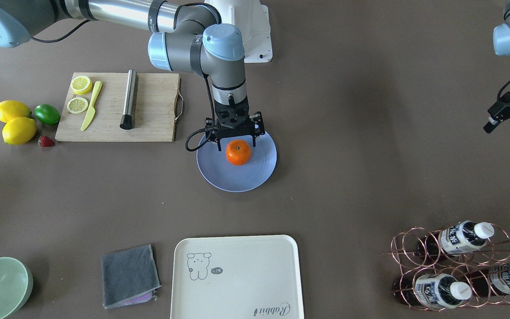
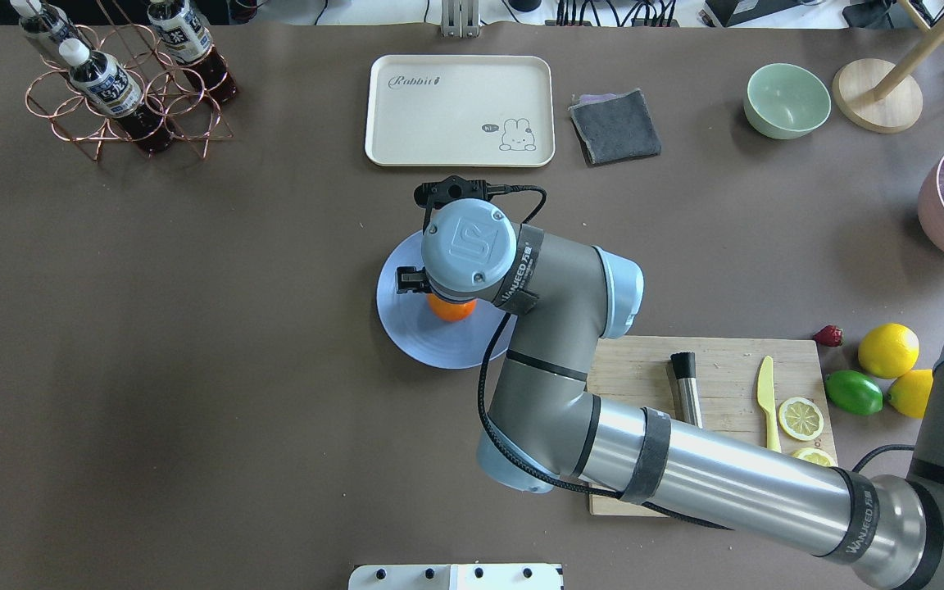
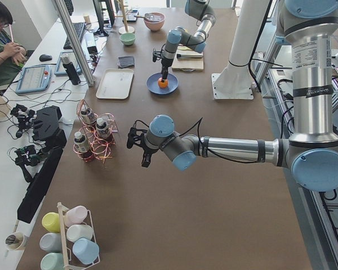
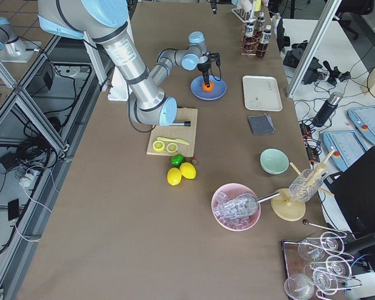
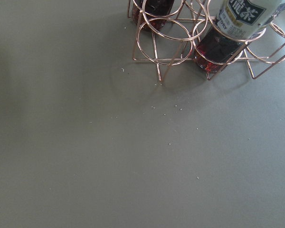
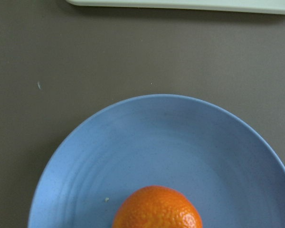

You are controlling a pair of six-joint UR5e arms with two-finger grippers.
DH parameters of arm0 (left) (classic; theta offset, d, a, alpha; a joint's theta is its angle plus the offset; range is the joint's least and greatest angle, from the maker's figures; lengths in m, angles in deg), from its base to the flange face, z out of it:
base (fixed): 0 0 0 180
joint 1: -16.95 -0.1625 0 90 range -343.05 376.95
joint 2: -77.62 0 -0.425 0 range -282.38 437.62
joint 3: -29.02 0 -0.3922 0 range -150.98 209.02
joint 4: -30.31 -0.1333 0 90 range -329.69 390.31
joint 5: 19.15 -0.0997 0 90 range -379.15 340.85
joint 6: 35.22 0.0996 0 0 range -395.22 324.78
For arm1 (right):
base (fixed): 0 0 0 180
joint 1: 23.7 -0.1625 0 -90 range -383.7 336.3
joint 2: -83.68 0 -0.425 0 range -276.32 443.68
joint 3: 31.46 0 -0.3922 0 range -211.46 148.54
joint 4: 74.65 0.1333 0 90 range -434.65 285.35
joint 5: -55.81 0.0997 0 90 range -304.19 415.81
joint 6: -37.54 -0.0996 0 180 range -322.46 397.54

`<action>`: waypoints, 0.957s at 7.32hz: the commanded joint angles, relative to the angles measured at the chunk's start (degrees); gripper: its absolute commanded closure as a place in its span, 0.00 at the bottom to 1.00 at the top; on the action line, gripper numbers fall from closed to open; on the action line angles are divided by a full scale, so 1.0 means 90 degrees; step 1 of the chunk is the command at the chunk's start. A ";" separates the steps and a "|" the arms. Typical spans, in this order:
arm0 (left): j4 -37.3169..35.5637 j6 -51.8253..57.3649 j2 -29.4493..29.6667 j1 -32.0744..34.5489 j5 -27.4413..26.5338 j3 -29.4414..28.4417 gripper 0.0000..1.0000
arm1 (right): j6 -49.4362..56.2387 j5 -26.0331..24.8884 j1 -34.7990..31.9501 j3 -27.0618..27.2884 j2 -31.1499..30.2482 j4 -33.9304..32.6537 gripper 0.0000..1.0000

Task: Pick orange to plate

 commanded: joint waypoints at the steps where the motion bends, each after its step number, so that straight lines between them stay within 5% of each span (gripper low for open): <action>1: -0.0006 0.0194 -0.0072 0.0383 0.0451 0.0035 0.02 | 0.0357 0.1206 -0.0937 0.1662 -0.0208 -0.1917 0.00; 3: -0.0500 0.1567 -0.0286 0.0794 0.0473 0.0024 0.02 | 0.2156 0.1880 -0.2086 0.3191 -0.1910 -0.2553 0.00; 7: -0.2930 0.4303 -0.0219 0.2112 0.0017 0.0141 0.02 | 0.6523 0.3396 -0.4977 0.3080 -0.4220 -0.2485 0.00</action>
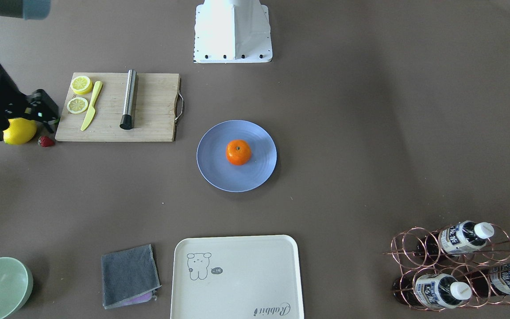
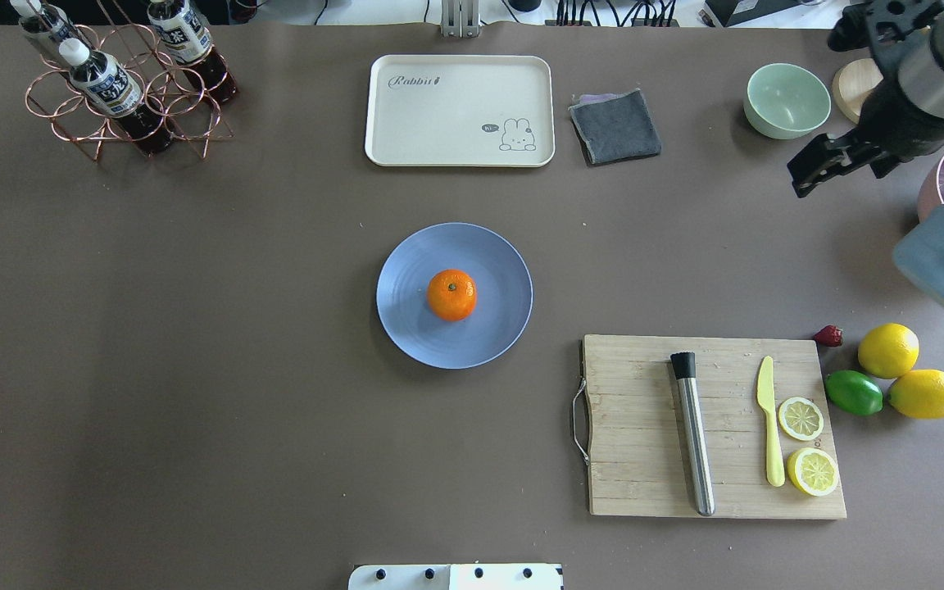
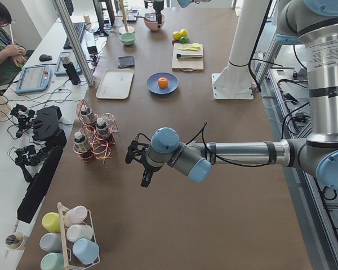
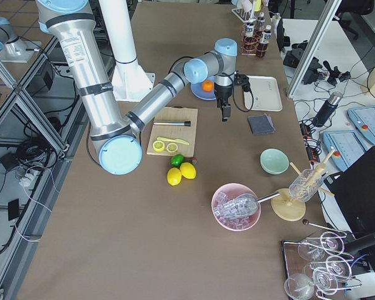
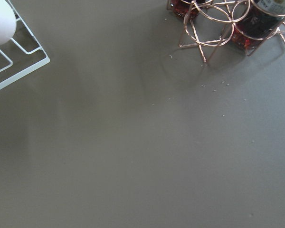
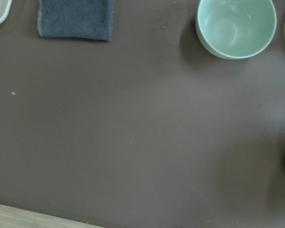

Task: Pick orange to plate

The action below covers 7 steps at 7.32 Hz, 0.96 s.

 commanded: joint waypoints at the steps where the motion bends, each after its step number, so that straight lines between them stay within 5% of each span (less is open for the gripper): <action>1: -0.1586 0.0952 0.0079 0.0407 -0.0539 0.0377 0.02 | 0.2154 0.0775 -0.1583 -0.0489 -0.0928 0.0001 0.00; 2: -0.2512 0.0974 0.0350 0.0407 -0.0542 0.0737 0.02 | 0.2763 0.0904 -0.2093 -0.0947 -0.1057 -0.0008 0.00; 4: -0.2619 0.0964 0.0178 0.0378 -0.0532 0.0975 0.02 | 0.2808 0.0886 -0.2642 -0.1711 -0.1097 0.0001 0.00; 7: -0.2609 0.0896 0.0168 0.0348 -0.0454 0.0956 0.02 | 0.3325 0.0896 -0.3277 -0.1743 -0.1692 0.0274 0.00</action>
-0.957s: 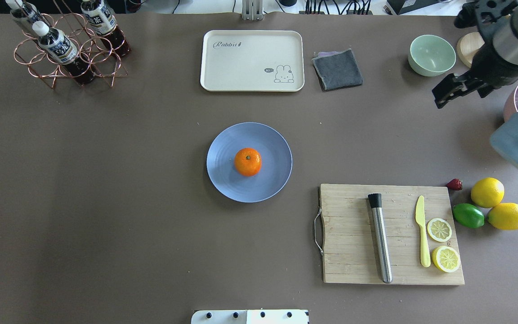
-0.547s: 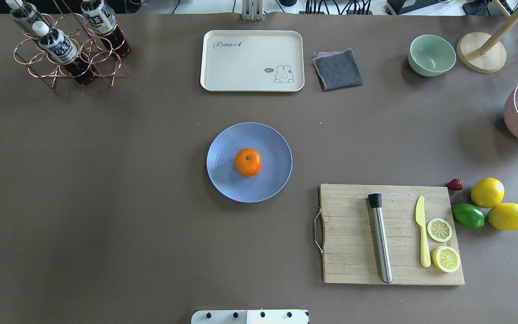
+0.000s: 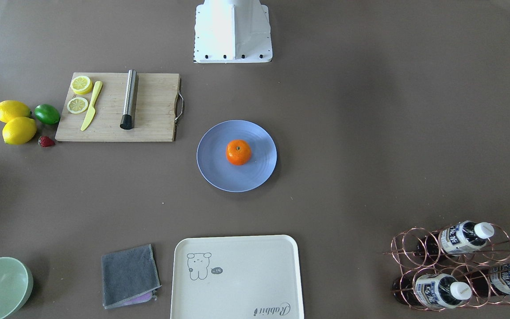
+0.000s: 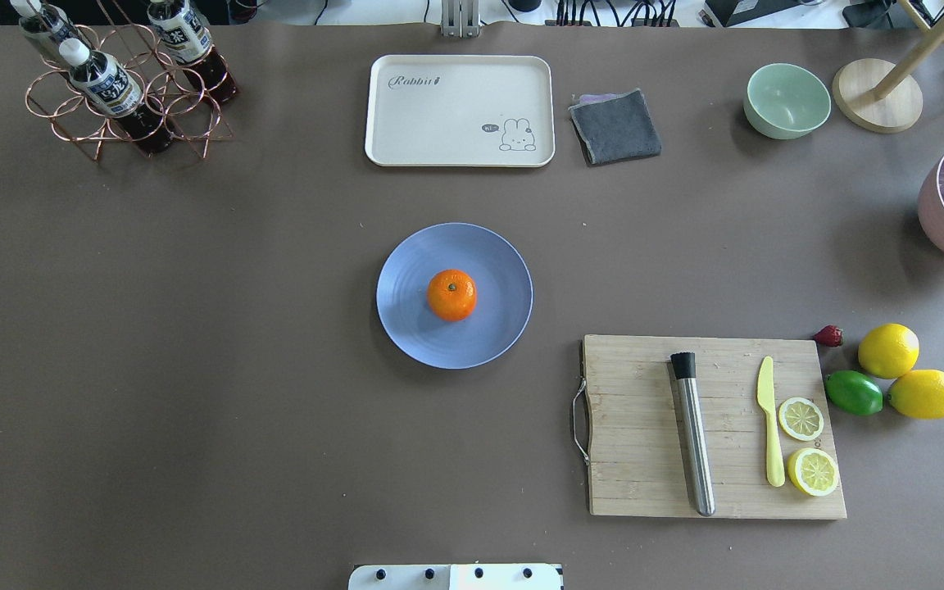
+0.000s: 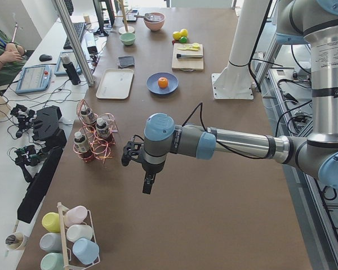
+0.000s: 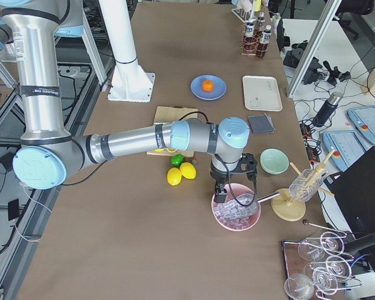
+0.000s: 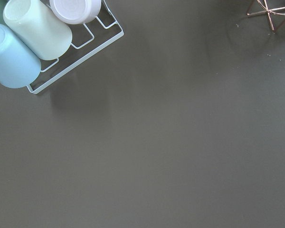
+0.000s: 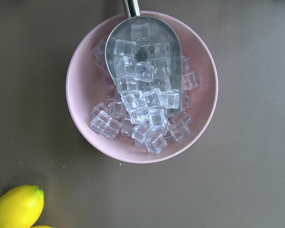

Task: Pick orange to plate

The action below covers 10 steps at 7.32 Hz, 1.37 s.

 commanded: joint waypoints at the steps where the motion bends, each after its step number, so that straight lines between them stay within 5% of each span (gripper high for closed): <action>1: 0.0001 0.0004 -0.0012 -0.0007 0.0025 0.0009 0.02 | 0.0315 0.0004 -0.0388 -0.0016 -0.0318 0.0111 0.00; 10: 0.0020 -0.0005 -0.0002 0.0012 0.0015 -0.0059 0.02 | 0.0277 0.0170 -0.0458 -0.0015 -0.0378 0.0121 0.00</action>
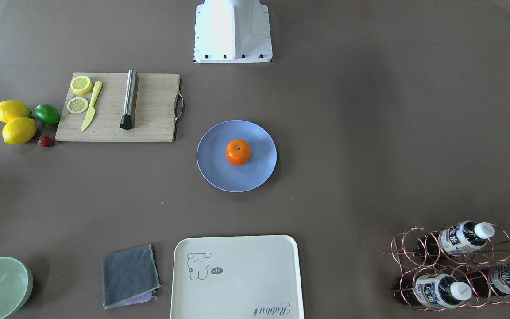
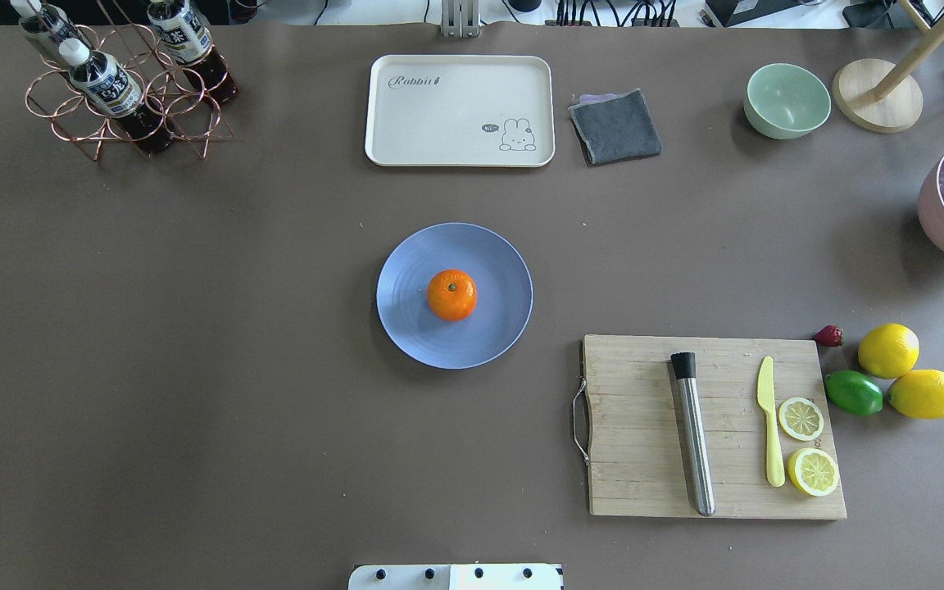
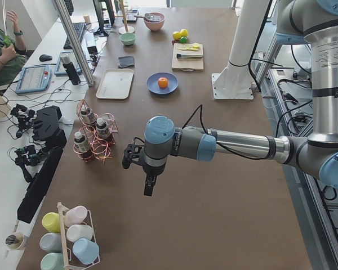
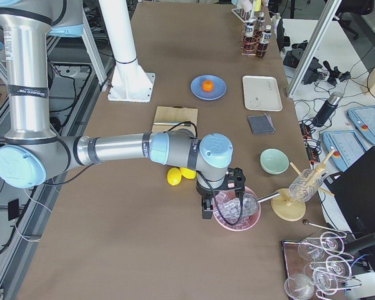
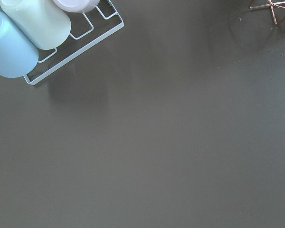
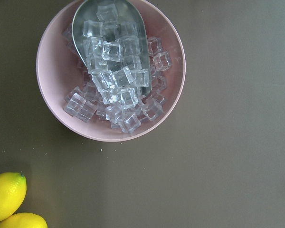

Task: Pick orange to plate

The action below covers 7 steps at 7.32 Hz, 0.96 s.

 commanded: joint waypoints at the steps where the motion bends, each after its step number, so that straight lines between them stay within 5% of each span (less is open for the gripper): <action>1: -0.0006 0.0000 0.0050 0.0000 -0.0020 -0.0004 0.02 | 0.0006 0.0025 -0.0001 -0.0015 0.0002 0.0001 0.00; 7: -0.0016 0.0000 0.0069 0.0000 -0.0020 -0.0004 0.02 | -0.0003 0.0220 -0.0001 -0.0024 0.0002 0.0001 0.00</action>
